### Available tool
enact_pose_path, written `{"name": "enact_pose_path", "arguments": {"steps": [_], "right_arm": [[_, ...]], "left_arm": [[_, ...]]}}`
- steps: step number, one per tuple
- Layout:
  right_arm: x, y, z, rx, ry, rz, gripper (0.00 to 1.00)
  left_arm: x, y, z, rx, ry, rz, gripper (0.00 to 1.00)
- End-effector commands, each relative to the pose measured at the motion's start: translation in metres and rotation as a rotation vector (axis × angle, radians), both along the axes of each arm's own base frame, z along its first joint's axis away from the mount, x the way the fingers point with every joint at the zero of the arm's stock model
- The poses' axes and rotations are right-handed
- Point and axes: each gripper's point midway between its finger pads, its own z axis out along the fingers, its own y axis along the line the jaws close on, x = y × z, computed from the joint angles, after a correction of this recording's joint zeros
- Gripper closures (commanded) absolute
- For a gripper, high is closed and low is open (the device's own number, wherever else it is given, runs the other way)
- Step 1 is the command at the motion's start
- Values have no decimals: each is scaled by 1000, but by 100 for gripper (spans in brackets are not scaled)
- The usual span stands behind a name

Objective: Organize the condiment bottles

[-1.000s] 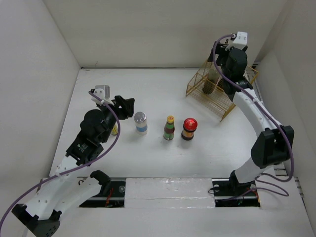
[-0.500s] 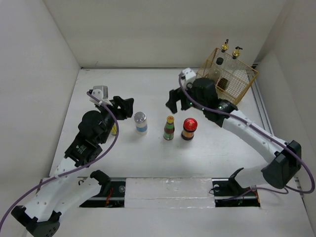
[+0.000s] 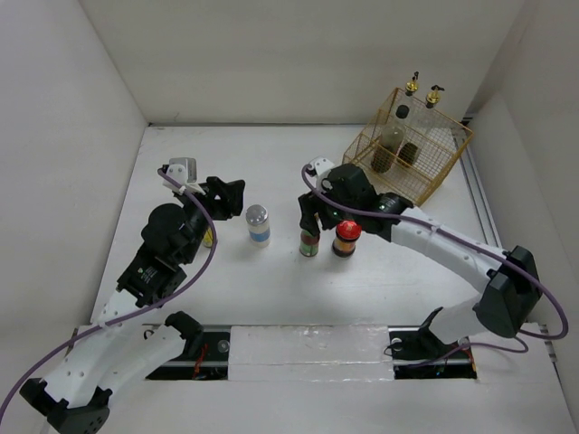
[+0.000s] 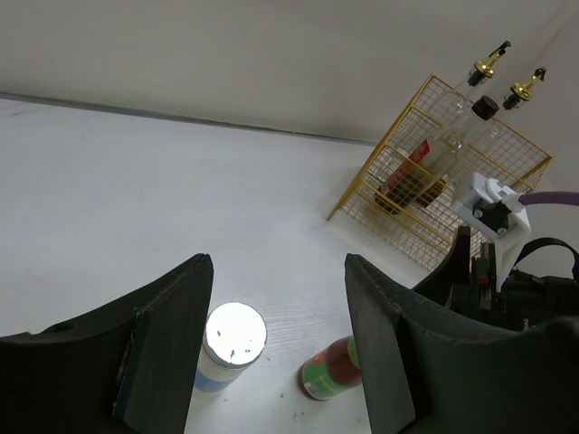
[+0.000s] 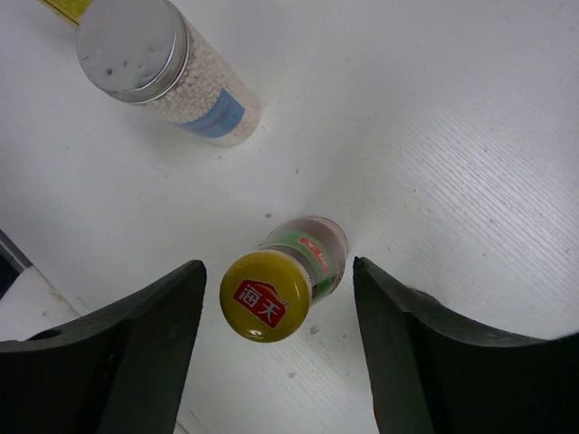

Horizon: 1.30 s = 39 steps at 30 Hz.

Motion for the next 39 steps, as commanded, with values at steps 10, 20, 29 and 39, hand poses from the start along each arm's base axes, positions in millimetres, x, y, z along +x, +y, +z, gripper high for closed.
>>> {"name": "enact_pose_path", "arguments": {"steps": [10,20,29,39], "right_arm": [[16,3,42,48,-123,-103,91],[45,-79,244,417,-552,-390,97],[96,-208,301,351,-755,-720,96],[180,-295,278,220,-724,-879,98]], "left_arm": [[-2,-1,17,-37,-46,-14,44],[-2,-1,17,-37,-46,-14,44],[-3,-2,17,-37,-46,-23,44],[-1,-4,14,-31,-38,-23,44]]}}
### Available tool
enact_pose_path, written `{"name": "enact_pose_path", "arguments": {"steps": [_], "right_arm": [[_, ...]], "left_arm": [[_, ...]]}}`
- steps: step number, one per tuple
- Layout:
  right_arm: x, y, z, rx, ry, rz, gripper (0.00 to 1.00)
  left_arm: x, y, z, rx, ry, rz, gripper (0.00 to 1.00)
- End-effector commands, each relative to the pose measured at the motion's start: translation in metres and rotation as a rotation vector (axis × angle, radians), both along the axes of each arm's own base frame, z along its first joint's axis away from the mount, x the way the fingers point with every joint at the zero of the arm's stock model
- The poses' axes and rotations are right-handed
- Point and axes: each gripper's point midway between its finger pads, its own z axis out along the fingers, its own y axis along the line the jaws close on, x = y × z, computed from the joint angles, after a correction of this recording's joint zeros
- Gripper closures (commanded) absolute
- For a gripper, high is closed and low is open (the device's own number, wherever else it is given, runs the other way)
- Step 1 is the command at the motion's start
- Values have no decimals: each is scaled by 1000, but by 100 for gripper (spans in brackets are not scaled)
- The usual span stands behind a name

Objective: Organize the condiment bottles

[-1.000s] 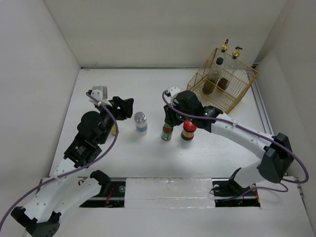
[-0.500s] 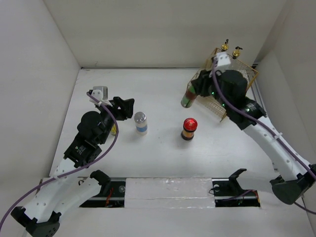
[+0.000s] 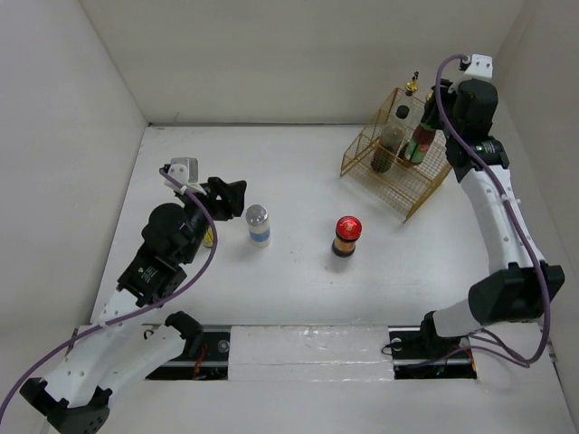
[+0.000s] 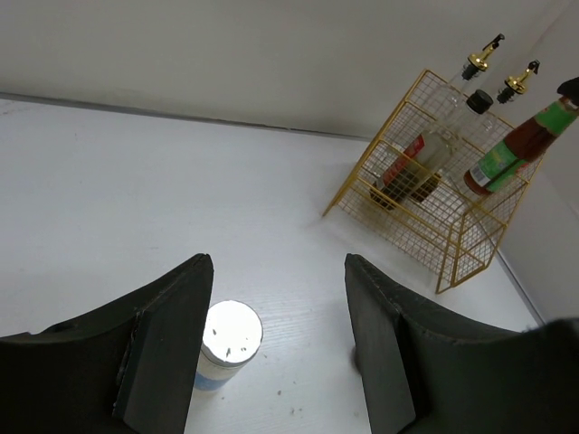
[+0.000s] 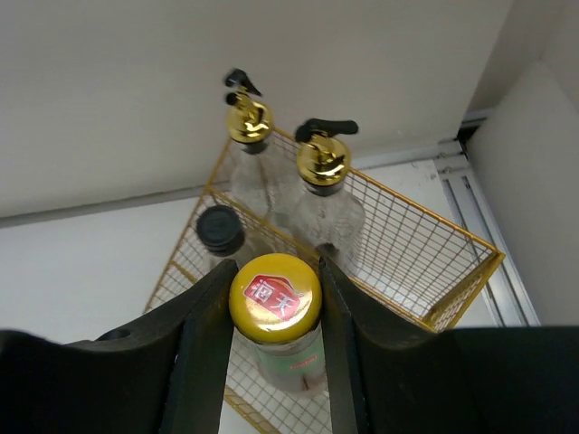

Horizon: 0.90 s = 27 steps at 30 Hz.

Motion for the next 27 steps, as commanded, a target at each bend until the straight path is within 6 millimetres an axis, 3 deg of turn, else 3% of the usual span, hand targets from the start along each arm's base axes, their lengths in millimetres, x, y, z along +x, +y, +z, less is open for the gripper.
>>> {"name": "enact_pose_path", "arguments": {"steps": [1,3,8,13,15,19,20,22,27], "right_arm": [[8,-11,76,11,-222,17,98],[13,-23,77,8,-228,-9,98],[23,-26,71,7,-229,-4,98],[37,-25,37,17,-190,-5,98],[40,-21,14,17,-155,-2,99],[48,-10,-16,24,-110,-8,99],[48,-13,-17,22,-110,-26,99],[50,-7,-38,30,-72,-15,99],[53,1,-64,46,-49,-20,99]], "left_arm": [[3,-2,11,-26,-30,-4,44],[3,-2,11,-26,-30,-4,44],[4,-3,9,-21,-22,-4,44],[7,-3,6,-16,-14,6,44],[7,-3,6,-16,-14,6,44],[9,-4,3,-10,-7,6,44],[9,-4,3,-10,-7,6,44],[9,-4,3,-10,-7,6,44],[8,-6,3,-10,-7,-3,44]]}}
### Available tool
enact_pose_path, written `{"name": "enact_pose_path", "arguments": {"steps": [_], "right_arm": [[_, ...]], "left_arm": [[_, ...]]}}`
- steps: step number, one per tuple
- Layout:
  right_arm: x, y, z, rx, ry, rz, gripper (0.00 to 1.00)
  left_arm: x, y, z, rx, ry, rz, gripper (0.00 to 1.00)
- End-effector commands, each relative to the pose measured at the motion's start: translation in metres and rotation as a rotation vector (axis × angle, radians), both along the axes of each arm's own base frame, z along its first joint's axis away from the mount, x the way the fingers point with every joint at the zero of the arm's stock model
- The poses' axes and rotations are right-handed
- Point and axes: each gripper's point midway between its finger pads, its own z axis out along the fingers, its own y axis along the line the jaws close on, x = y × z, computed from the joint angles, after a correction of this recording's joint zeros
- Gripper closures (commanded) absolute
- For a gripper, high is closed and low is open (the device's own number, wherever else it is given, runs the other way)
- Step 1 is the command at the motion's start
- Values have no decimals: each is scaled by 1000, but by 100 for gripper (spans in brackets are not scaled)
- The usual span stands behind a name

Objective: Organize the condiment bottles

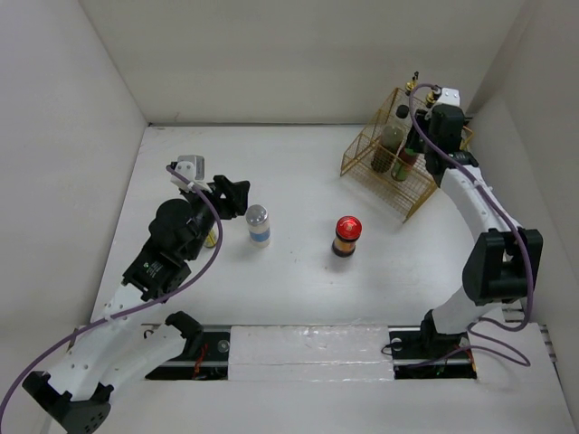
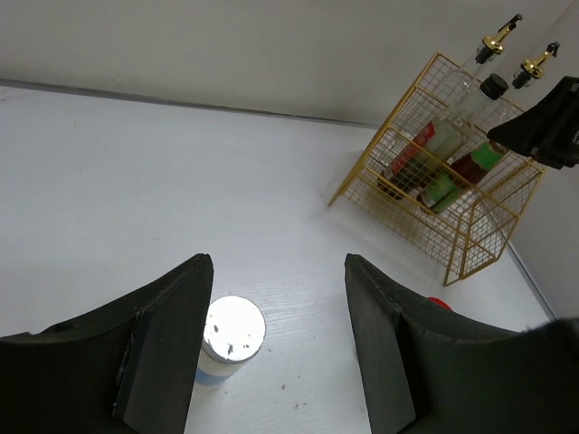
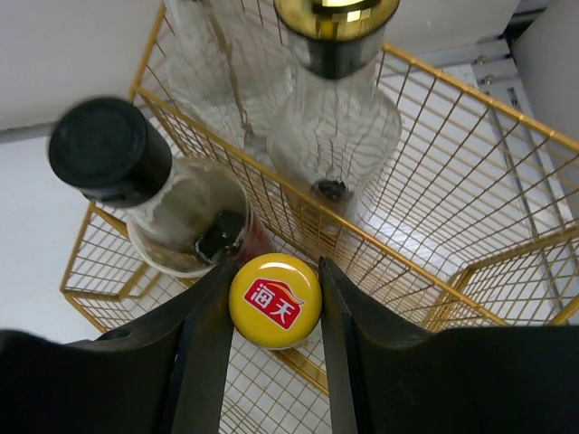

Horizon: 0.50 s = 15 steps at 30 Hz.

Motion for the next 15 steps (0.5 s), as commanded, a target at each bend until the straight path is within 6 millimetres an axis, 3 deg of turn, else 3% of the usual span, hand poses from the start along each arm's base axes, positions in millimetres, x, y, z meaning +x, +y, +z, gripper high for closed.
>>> {"name": "enact_pose_path", "arguments": {"steps": [1,3,6,8,10,12,15], "right_arm": [[15,3,60,32,-235,-34,99],[17,7,48,29,-217,-33,99],[15,8,38,23,-201,-43,88],[13,12,26,28,-179,-45,78],[12,15,22,24,-170,-48,60],[9,15,21,33,-170,-50,49],[2,14,41,38,-209,-50,41]], "left_arm": [[1,0,17,-38,-47,-2,44],[1,0,17,-39,-47,-2,44],[1,0,17,-39,-47,-2,44],[1,0,17,-39,-47,-2,44],[1,0,17,-39,-47,-2,44],[1,0,17,-39,-47,-2,44],[1,0,17,-39,-47,-2,44]]}}
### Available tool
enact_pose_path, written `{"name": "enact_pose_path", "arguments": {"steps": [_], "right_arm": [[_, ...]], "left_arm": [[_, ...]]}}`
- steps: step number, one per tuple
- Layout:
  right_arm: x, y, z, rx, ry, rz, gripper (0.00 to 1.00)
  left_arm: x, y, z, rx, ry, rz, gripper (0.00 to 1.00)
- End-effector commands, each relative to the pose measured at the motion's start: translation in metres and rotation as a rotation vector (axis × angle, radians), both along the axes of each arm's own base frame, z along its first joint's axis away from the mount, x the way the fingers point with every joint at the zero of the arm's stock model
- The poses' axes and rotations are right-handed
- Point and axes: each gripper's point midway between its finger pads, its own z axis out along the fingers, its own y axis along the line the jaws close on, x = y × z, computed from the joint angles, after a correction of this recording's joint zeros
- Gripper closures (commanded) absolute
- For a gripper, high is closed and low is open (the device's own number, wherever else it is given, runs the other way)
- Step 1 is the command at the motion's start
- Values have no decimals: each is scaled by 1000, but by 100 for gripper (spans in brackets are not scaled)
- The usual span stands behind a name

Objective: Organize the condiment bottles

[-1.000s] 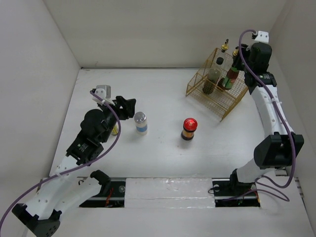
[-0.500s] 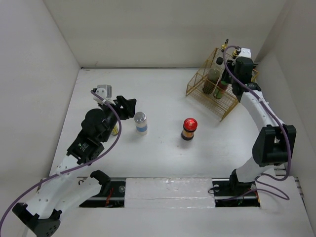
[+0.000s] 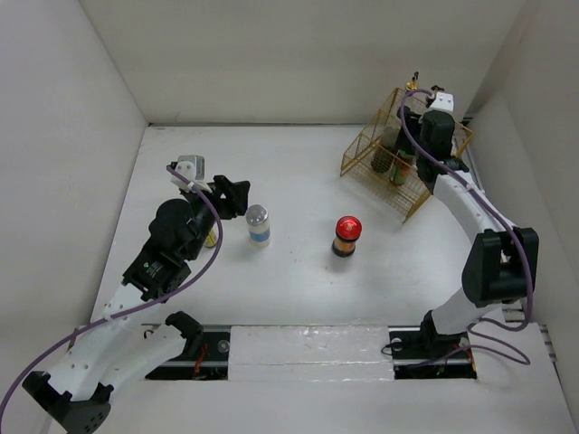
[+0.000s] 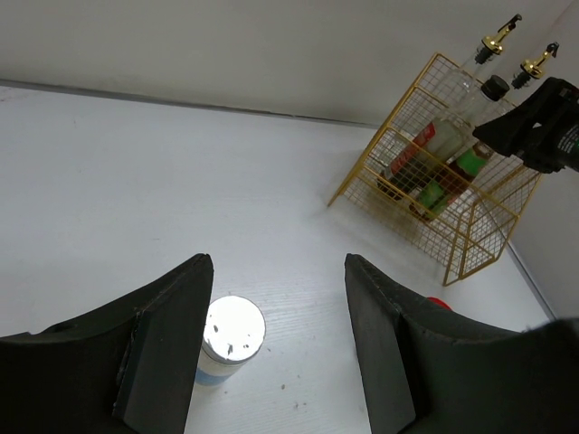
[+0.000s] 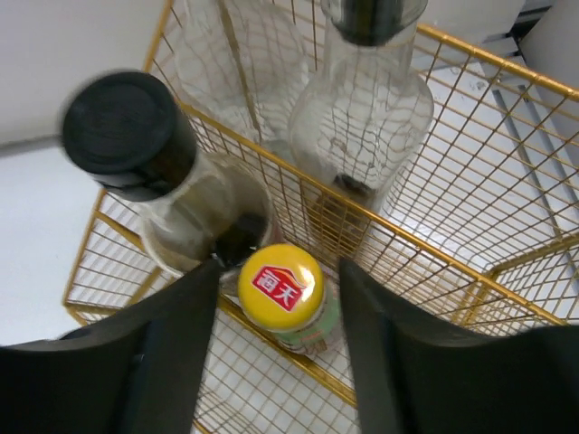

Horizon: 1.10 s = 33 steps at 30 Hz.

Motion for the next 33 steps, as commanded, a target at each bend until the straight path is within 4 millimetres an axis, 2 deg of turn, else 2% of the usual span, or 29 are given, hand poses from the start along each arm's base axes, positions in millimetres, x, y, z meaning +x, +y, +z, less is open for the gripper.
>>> {"name": "enact_pose_path", "arguments": {"steps": [1,2,4,5,7,9,10,11,12,13,14,16,17,18,20,21,22,23,24,25,28,33], "right_arm": [[-5,3,64,40,-191,-11,34],[-11,3,77,43,-219,-10,30],[-18,2,90,46,-239,-10,20],[-26,1,106,58,-275,-12,18],[-37,7,111,62,-273,9,15],[-54,23,122,72,-284,64,13],[-61,44,118,91,-268,124,11],[-68,57,109,94,-244,163,10],[-79,69,109,100,-237,205,10],[-89,87,97,105,-191,269,10],[-101,113,87,110,-155,345,10],[-124,137,54,85,-27,441,6],[-142,160,38,79,38,517,4],[-154,167,26,56,92,550,1],[-180,167,-4,3,234,540,1],[-194,175,-16,-10,281,557,1],[-204,174,-35,-21,338,555,1],[-216,172,-45,-14,384,551,1],[-222,169,-49,-16,393,538,1],[-227,166,-64,-19,429,529,1],[-239,169,-73,-5,466,559,1],[-242,174,-91,-32,527,569,1]], "left_arm": [[-1,1,19,-43,-54,0,44],[-1,1,19,-43,-55,0,44],[-1,1,19,-43,-55,0,44],[-1,1,19,-43,-55,0,44],[-1,0,19,-44,-54,-10,44],[-1,0,19,-44,-54,-10,44],[-2,-2,19,-44,-54,-19,44],[-2,-2,19,-44,-54,-19,44],[-4,-1,22,-49,-62,-19,44],[-4,-1,22,-49,-62,-19,44],[-4,-1,22,-49,-62,-19,44],[-6,1,24,-54,-70,-19,44],[-6,1,24,-54,-70,-19,44],[-6,1,24,-54,-70,-19,44],[-6,0,25,-63,-67,-19,44],[-6,0,25,-63,-67,-19,44],[-6,0,25,-63,-67,-19,44],[-6,0,25,-63,-67,-19,44],[-6,0,25,-63,-67,-19,44],[-6,0,25,-63,-67,-19,44],[-7,-1,25,-62,-67,-28,44],[-7,-3,25,-62,-67,-37,44]]}}
